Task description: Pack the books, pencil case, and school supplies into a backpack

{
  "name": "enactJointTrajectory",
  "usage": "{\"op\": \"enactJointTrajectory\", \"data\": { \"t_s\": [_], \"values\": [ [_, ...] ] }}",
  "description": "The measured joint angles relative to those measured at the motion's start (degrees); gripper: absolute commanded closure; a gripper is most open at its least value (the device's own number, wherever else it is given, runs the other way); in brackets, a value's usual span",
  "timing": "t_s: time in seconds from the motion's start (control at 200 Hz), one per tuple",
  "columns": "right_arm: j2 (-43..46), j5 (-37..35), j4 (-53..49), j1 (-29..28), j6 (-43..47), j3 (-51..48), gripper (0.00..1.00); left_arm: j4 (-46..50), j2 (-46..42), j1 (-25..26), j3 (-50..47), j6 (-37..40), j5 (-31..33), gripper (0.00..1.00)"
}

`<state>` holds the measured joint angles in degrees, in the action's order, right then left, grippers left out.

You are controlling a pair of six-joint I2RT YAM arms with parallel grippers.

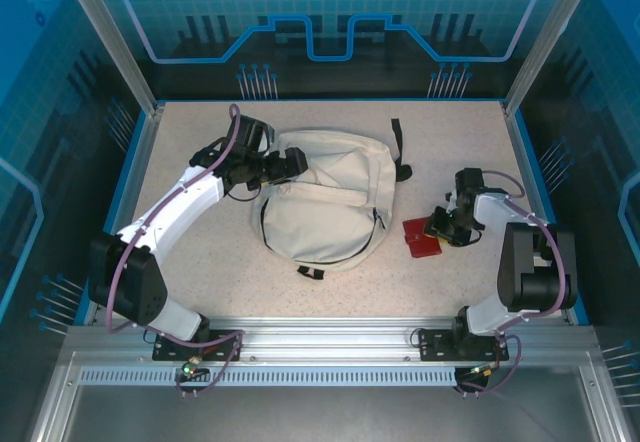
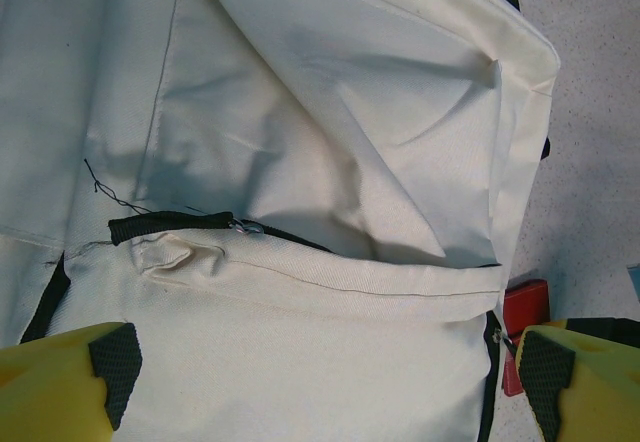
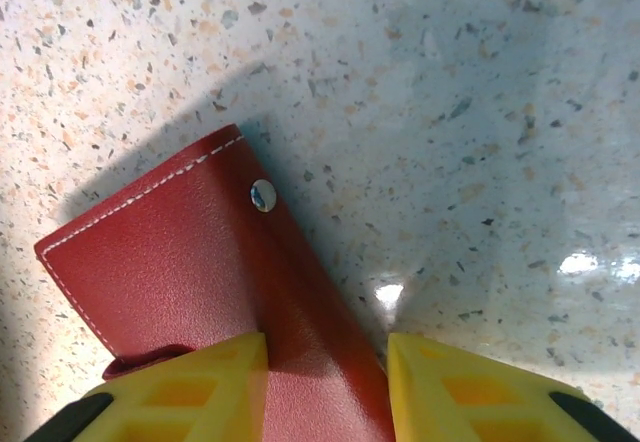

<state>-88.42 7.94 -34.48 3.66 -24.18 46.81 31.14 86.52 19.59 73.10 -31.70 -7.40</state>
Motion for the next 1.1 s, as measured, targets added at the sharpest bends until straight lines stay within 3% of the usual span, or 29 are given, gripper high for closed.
{"op": "enactJointTrajectory", "data": {
  "t_s": [0.29,0.365,0.47,0.64,0.885,1.101],
  "values": [
    [0.8,2.7,-0.1,-4.4,-5.0,-2.0,0.64,0.0,0.0,0.0,0.0,0.0,0.0,0.01],
    [0.6,3.2,0.0,-4.4,-5.7,-2.0,0.71,0.0,0.0,0.0,0.0,0.0,0.0,0.01],
    [0.0,4.8,0.0,-4.4,-6.0,-2.0,0.89,0.0,0.0,0.0,0.0,0.0,0.0,0.01],
    [1.3,5.4,0.0,-4.4,-6.7,-2.1,0.97,0.0,0.0,0.0,0.0,0.0,-0.7,0.01],
    [15.3,5.3,0.2,-1.7,-8.9,-3.0,1.00,-2.4,0.0,0.0,-1.4,-1.5,-6.4,0.01],
    [25.5,17.1,4.7,1.0,-14.0,-3.0,1.00,-11.3,0.0,0.5,-5.4,-7.1,-15.3,0.01]
  ]
}}
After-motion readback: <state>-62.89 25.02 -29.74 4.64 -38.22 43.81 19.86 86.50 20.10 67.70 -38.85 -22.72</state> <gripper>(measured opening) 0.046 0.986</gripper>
